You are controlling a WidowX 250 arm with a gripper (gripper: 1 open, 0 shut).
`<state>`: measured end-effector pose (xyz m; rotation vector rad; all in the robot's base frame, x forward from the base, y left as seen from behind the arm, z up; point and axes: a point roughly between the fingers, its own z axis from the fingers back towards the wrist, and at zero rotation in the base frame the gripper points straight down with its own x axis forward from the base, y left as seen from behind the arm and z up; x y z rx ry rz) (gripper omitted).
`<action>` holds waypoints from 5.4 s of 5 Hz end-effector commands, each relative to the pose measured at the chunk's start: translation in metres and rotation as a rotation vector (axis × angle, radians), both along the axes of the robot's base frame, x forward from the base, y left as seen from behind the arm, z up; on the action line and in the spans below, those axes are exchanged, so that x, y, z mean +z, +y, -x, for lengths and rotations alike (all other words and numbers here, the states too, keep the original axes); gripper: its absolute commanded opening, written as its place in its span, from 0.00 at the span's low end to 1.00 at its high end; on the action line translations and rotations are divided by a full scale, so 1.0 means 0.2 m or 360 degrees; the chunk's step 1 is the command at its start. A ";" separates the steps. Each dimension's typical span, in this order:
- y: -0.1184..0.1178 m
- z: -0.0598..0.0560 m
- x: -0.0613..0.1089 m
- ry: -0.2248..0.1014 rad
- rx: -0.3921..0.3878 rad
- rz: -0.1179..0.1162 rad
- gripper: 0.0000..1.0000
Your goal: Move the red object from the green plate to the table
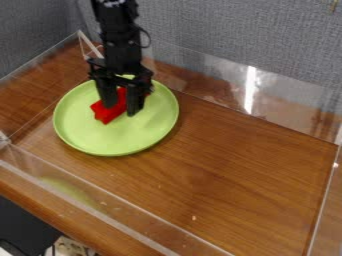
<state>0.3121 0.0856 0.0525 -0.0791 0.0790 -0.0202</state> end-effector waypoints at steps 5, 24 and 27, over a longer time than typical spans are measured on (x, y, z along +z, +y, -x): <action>0.40 0.00 0.28 -0.0265 0.0017 -0.0043 1.00; -0.61 0.15 0.48 -0.0360 -0.0770 0.0191 0.00; -0.56 0.08 0.11 -0.0254 -0.0731 0.0226 0.00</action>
